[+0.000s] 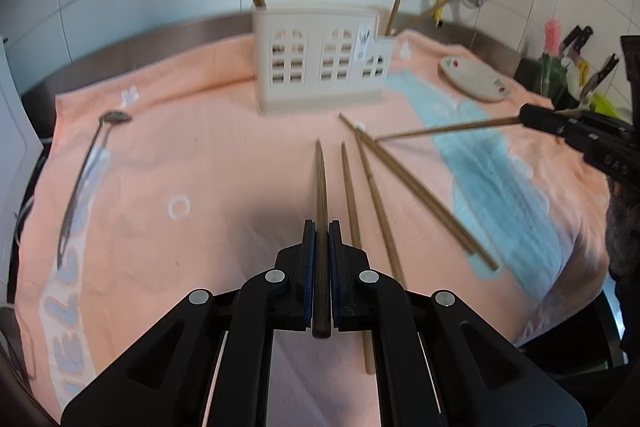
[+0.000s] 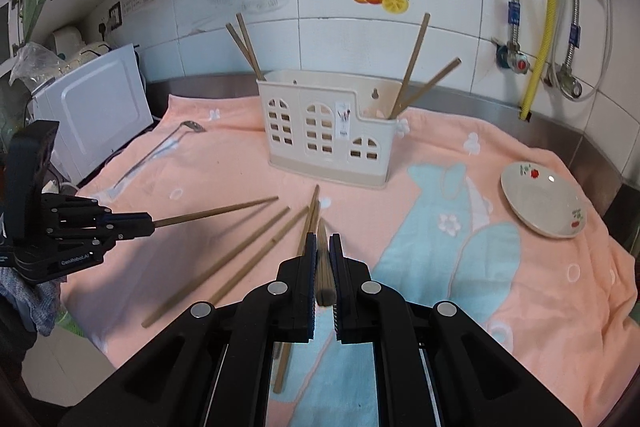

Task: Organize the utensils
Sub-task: 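Lift the left tool's chopstick into the holder while the right tool inserts its own, then open the left tool over the holder while the right tool releases its chopstick, then move the left tool back to a chopstick while the right tool returns too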

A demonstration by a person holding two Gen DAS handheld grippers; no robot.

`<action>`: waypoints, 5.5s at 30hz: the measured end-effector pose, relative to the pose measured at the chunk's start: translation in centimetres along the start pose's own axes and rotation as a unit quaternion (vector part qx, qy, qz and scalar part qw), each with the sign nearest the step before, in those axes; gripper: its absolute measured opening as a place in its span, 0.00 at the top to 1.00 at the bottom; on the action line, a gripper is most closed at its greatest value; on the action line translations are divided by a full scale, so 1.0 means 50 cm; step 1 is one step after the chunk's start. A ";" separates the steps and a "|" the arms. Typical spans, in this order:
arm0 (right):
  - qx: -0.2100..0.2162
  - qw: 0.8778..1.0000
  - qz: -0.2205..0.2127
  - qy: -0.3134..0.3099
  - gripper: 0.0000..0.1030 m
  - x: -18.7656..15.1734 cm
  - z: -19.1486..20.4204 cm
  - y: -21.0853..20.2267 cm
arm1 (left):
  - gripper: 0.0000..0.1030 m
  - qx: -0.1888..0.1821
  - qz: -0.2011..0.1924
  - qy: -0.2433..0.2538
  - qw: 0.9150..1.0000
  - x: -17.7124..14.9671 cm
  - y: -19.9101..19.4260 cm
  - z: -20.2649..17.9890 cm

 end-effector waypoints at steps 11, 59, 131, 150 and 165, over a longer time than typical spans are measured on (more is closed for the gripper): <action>0.015 1.000 -0.008 0.004 0.94 0.071 -0.002 0.005 | 0.95 -0.010 -0.049 0.002 0.999 0.090 -0.048 -0.005; -0.018 1.000 0.003 -0.005 0.94 0.380 -0.127 0.042 | 0.95 0.018 -0.151 -0.031 0.988 0.552 -0.073 0.068; -0.005 0.999 -0.042 0.020 0.39 0.238 -0.094 -0.079 | 0.32 0.009 -0.102 -0.031 0.994 0.300 -0.087 0.032; -0.003 1.000 0.003 0.006 0.34 -0.002 -0.019 -0.025 | 0.27 0.025 -0.065 -0.067 0.995 0.117 -0.066 0.066; 0.012 0.997 0.072 0.014 0.64 -0.161 0.033 0.053 | 0.27 0.027 -0.042 -0.070 0.996 0.027 -0.054 0.056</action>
Point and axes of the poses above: each gripper's, at about its wrist camera, not at the fingertips, and y roughly the way its jaws point, z to its left, x to its top, the point moved 8 cm from there along y, roughly the way its jaws point, and after that the axes turned 3 degrees about x, right-handed, at the moved point
